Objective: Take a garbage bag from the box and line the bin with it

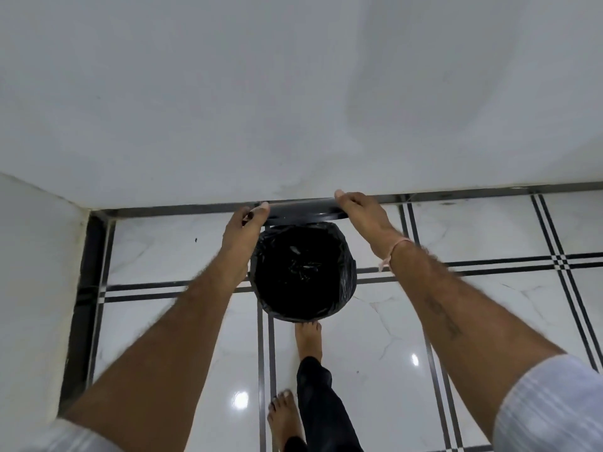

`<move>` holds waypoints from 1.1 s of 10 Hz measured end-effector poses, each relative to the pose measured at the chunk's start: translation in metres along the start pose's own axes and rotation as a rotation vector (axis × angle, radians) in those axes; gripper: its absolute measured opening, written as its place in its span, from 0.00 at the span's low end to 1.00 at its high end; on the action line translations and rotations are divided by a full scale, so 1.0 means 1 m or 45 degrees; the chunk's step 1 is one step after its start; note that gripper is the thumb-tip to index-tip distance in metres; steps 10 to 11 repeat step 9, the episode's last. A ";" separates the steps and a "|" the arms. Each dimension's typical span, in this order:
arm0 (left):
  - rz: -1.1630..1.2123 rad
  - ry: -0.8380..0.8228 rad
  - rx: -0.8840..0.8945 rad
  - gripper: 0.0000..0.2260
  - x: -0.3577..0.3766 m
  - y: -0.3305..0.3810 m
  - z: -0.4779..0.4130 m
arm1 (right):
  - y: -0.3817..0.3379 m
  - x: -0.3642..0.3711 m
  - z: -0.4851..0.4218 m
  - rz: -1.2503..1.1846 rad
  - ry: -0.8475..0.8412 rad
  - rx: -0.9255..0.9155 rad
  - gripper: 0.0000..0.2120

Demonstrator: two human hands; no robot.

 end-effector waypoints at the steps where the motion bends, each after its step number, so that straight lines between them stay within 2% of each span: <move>1: 0.000 -0.049 0.053 0.30 -0.005 -0.027 0.016 | 0.022 0.005 0.023 0.053 0.011 0.005 0.24; 2: -0.066 -0.073 0.075 0.32 -0.005 -0.065 0.030 | 0.053 0.021 0.044 0.128 -0.011 -0.013 0.26; 3: -0.200 0.016 0.116 0.37 0.001 -0.110 0.041 | 0.096 0.042 0.057 0.234 -0.002 -0.038 0.34; 4: -0.321 0.083 0.211 0.39 0.013 -0.171 0.038 | 0.152 0.069 0.062 0.320 0.011 -0.094 0.36; 5: -0.383 0.143 0.296 0.41 0.030 -0.223 0.027 | 0.200 0.088 0.061 0.444 0.040 -0.207 0.39; 6: -0.426 0.193 0.402 0.42 0.041 -0.255 0.020 | 0.225 0.102 0.059 0.438 0.063 -0.301 0.41; 7: -0.448 0.202 0.452 0.42 0.043 -0.266 0.017 | 0.233 0.106 0.059 0.429 0.089 -0.324 0.42; 8: -0.556 0.166 0.354 0.43 0.036 -0.249 0.024 | 0.219 0.094 0.060 0.458 0.010 -0.250 0.42; 9: -0.625 0.191 0.355 0.42 0.026 -0.210 0.049 | 0.187 0.069 0.073 0.429 0.007 -0.262 0.38; 11: -0.625 0.191 0.355 0.42 0.026 -0.210 0.049 | 0.187 0.069 0.073 0.429 0.007 -0.262 0.38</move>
Point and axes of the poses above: each hand's wrist, its own z-axis away from the middle knuckle, its own x-axis out of the palm, y = z × x, the point moved 1 cm from there along -z, towards the middle knuckle, and after that the axes turned 1 degree about y, right-handed, at the moved point
